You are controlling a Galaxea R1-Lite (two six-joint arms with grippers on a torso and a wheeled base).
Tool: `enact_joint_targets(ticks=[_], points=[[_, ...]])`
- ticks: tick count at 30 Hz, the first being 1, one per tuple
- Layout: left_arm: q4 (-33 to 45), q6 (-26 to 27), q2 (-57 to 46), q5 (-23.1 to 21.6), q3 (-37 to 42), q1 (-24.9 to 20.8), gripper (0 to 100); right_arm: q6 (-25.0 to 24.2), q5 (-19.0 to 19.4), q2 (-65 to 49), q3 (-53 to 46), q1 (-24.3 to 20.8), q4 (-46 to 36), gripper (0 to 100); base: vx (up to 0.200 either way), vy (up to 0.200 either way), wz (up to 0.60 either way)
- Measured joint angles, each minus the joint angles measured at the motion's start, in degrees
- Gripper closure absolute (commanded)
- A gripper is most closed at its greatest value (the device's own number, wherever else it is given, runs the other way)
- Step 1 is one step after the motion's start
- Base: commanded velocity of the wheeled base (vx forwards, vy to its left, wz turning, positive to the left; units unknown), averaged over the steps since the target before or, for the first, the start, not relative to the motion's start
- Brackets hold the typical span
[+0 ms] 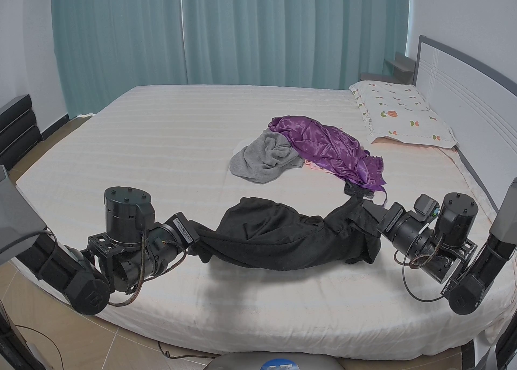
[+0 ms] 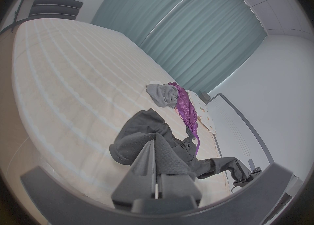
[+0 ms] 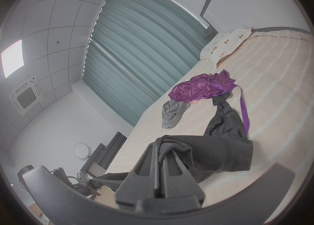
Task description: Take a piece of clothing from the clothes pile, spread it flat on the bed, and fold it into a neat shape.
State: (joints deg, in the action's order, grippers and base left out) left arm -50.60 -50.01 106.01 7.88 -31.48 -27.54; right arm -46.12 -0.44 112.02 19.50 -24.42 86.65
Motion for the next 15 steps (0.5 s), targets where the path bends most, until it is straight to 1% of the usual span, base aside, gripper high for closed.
enact_joint_targets(ticks=[15], points=[[-0.02,0.02,-0.83,-0.02,-0.41,0.67,100,-0.06,0.01,-1.94,0.28,0.52,0.00,100,0.000,0.200,0.00]])
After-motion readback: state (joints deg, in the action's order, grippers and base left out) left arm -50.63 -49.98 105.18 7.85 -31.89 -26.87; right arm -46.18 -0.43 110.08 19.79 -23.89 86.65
